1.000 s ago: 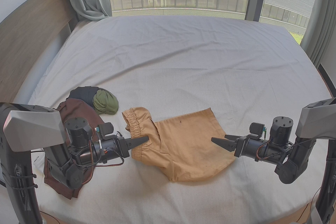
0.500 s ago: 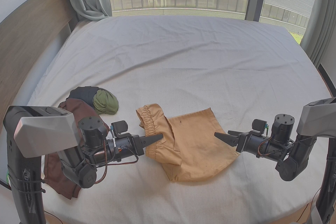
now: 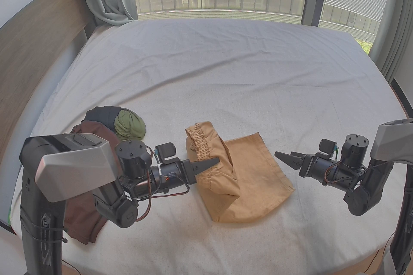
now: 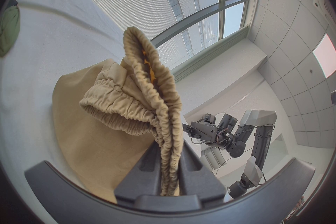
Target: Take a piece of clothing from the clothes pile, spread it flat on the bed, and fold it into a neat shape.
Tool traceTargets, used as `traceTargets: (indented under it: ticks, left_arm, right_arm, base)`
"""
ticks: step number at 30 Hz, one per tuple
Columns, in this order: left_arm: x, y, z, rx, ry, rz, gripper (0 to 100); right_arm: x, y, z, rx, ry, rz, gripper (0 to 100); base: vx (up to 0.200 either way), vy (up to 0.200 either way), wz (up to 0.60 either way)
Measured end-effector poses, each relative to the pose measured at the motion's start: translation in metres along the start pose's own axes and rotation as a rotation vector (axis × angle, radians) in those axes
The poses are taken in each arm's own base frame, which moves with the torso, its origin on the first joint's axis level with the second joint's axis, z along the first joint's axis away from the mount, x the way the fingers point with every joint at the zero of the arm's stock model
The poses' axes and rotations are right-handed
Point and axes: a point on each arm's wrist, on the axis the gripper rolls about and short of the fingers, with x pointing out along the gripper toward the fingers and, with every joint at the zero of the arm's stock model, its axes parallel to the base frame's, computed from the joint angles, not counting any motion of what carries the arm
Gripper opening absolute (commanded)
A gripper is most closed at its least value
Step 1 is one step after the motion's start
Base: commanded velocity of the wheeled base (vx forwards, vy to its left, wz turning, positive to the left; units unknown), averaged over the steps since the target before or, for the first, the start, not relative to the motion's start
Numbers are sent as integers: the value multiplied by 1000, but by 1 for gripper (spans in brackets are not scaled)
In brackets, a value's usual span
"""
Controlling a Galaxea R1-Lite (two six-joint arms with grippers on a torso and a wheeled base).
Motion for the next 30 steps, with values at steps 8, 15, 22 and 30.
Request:
traceTargets:
  ticks: [8, 15, 22, 30]
  left_arm:
    - [23, 2, -4, -40, -17, -34, 0]
    - [42, -5, -15, -67, 8, -76, 0]
    - [49, -2, -27, -75, 30, -83, 0]
    - [53, 1, -34, -81, 42, -80, 0]
  right_arm:
    - [0, -5, 5, -4, -22, -11, 100]
    - [-2, -13, 12, -8, -48, -29, 100]
    - [-2, -15, 14, -8, -55, -34, 100]
    - [-2, -16, 14, -9, -57, -34, 100]
  base:
    - [0, 0, 0]
    - [0, 0, 0]
    - [0, 0, 0]
    - [0, 0, 0]
